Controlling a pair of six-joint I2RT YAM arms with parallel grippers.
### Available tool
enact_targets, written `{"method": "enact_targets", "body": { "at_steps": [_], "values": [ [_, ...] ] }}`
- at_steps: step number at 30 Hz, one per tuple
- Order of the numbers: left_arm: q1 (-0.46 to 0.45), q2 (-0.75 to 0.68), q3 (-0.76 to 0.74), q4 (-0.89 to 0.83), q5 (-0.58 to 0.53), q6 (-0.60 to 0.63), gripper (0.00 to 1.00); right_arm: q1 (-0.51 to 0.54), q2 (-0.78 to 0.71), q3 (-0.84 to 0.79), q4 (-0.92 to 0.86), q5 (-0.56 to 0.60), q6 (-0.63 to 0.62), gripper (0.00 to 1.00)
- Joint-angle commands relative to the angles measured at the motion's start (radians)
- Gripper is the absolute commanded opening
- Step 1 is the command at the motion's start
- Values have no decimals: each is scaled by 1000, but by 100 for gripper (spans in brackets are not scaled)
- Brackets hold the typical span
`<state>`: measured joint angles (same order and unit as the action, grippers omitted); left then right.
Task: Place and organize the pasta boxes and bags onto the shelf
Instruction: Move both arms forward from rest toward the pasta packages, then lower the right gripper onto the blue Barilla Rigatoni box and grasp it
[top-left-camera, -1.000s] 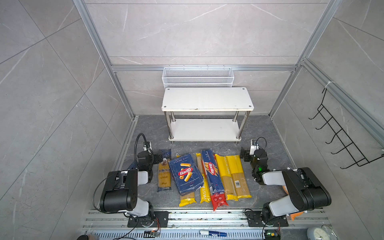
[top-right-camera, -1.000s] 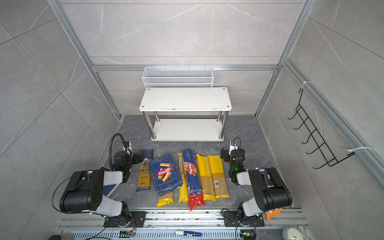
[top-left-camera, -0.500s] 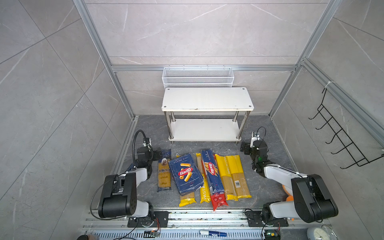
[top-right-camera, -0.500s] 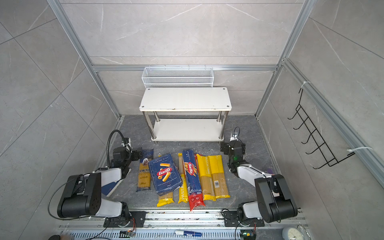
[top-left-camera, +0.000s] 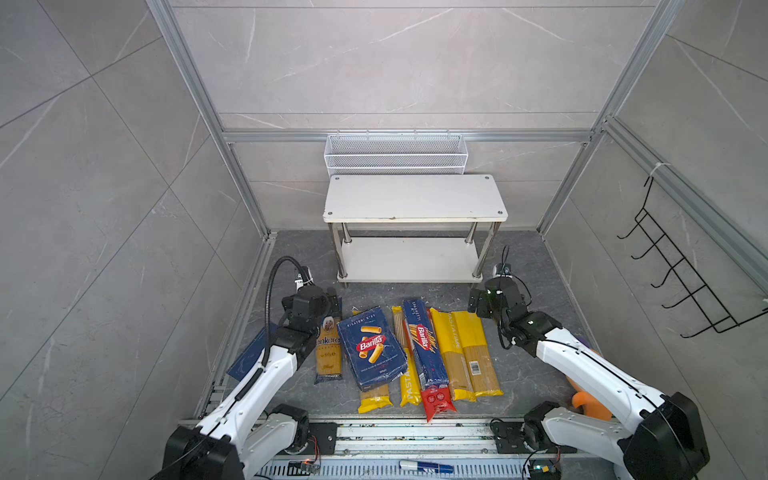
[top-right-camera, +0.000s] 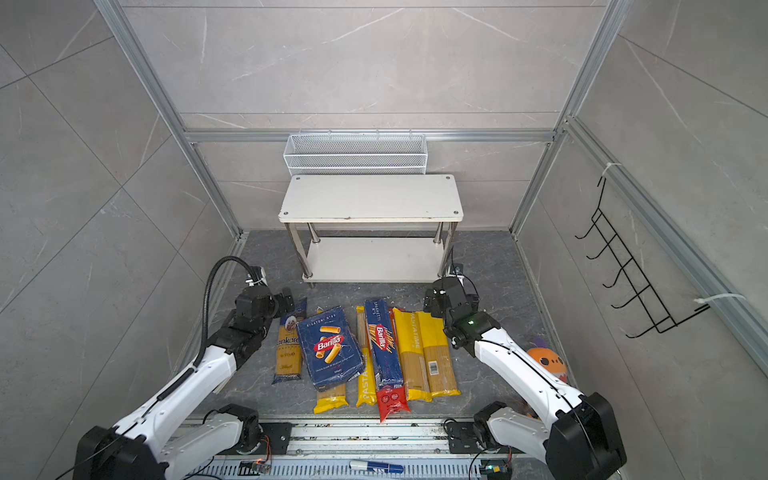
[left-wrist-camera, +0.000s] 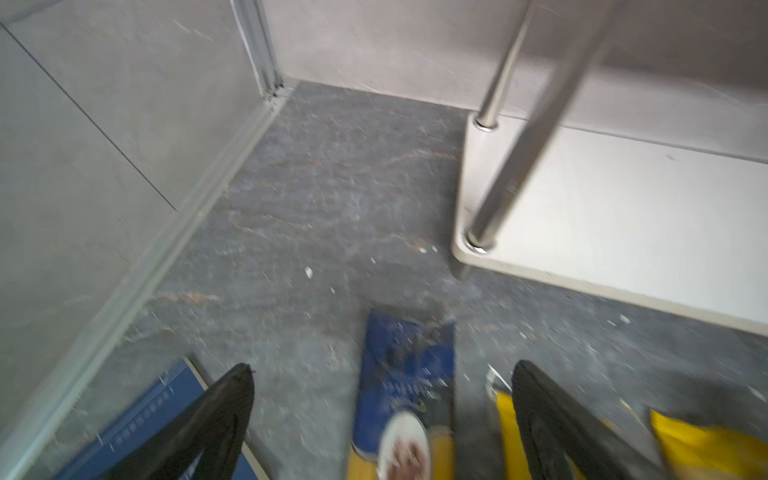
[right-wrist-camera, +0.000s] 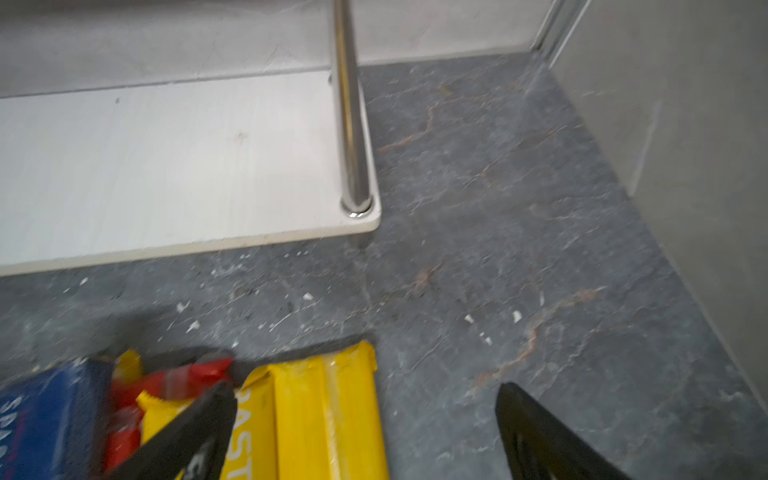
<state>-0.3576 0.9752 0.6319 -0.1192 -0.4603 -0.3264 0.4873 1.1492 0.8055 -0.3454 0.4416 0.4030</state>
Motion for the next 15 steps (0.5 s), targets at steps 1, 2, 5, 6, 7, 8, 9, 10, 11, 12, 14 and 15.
{"method": "enact_targets", "body": {
  "at_steps": [1,2,5,6,7,8,9,10,11,12,14,15],
  "values": [
    [-109,-100,25,-243,-81,-192,97,52,-14,21,-173,-115,82,99],
    [-148,-128,22,-286,-86,-226,97,73,-27,14,-177,-152,94,99],
    [-257,-186,-2,-367,-90,-311,96,149,-66,-20,-182,-217,131,96],
    [-289,-195,-7,-388,-97,-332,94,175,-80,-30,-185,-218,145,96],
    [-327,-200,-7,-417,-116,-364,94,209,-98,-42,-182,-226,156,96],
    [-364,-200,-6,-445,-133,-396,93,241,-114,-52,-170,-244,160,97],
    [-394,-197,-4,-465,-139,-418,93,265,-125,-52,-166,-260,166,97],
    [-429,-190,0,-484,-140,-445,92,288,-133,-50,-155,-284,177,97],
    [-467,-180,4,-501,-141,-470,91,308,-137,-47,-141,-321,182,97],
    [-498,-170,5,-514,-145,-495,91,324,-135,-41,-126,-351,189,97],
    [-570,-145,8,-550,-160,-560,91,360,-116,-29,-83,-431,206,97],
    [-596,-137,6,-562,-168,-592,91,382,-105,-24,-63,-451,215,97]
  ]
}}
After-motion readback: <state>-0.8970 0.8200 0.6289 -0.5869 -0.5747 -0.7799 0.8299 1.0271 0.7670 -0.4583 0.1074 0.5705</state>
